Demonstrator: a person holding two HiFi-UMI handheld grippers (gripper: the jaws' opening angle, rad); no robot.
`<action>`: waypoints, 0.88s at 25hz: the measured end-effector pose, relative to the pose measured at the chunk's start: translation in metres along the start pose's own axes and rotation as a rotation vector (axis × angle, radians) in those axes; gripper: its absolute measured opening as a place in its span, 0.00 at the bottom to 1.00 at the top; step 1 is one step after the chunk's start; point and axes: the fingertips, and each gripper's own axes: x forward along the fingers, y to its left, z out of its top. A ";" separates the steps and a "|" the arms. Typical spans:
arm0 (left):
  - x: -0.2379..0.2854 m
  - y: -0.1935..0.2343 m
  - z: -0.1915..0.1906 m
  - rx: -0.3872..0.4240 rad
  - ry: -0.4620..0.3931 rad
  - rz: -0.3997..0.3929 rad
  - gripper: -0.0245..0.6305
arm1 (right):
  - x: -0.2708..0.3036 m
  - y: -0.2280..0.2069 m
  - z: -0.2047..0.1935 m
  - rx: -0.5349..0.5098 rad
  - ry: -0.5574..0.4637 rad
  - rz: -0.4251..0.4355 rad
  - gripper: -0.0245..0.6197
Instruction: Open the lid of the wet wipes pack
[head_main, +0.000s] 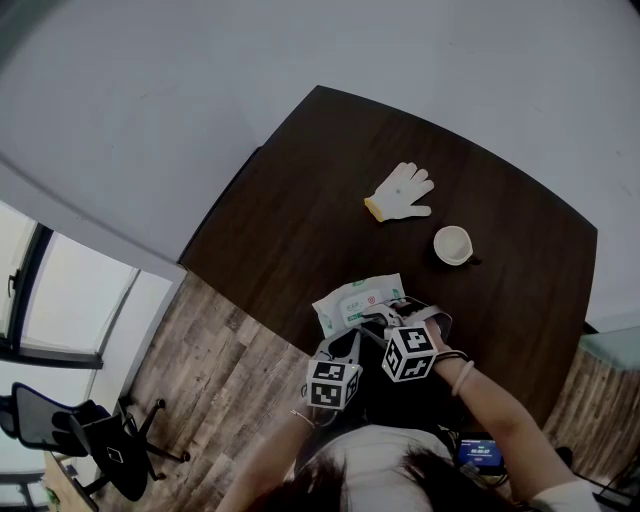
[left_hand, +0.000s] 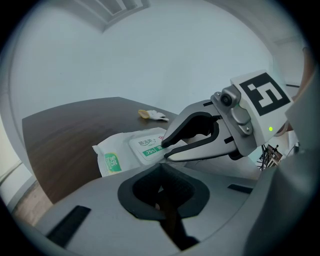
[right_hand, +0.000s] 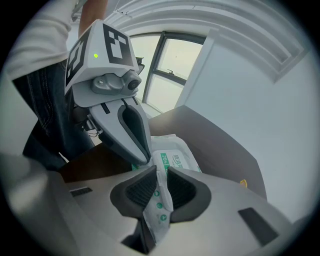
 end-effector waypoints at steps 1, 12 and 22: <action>0.000 0.000 0.000 -0.003 0.000 -0.001 0.07 | -0.001 0.000 0.000 0.005 -0.003 0.000 0.15; 0.001 0.000 0.000 -0.010 -0.005 -0.005 0.07 | -0.008 -0.004 0.005 0.059 -0.036 -0.019 0.12; 0.001 -0.001 -0.001 -0.009 -0.009 -0.008 0.07 | -0.019 -0.015 0.014 0.071 -0.073 -0.068 0.10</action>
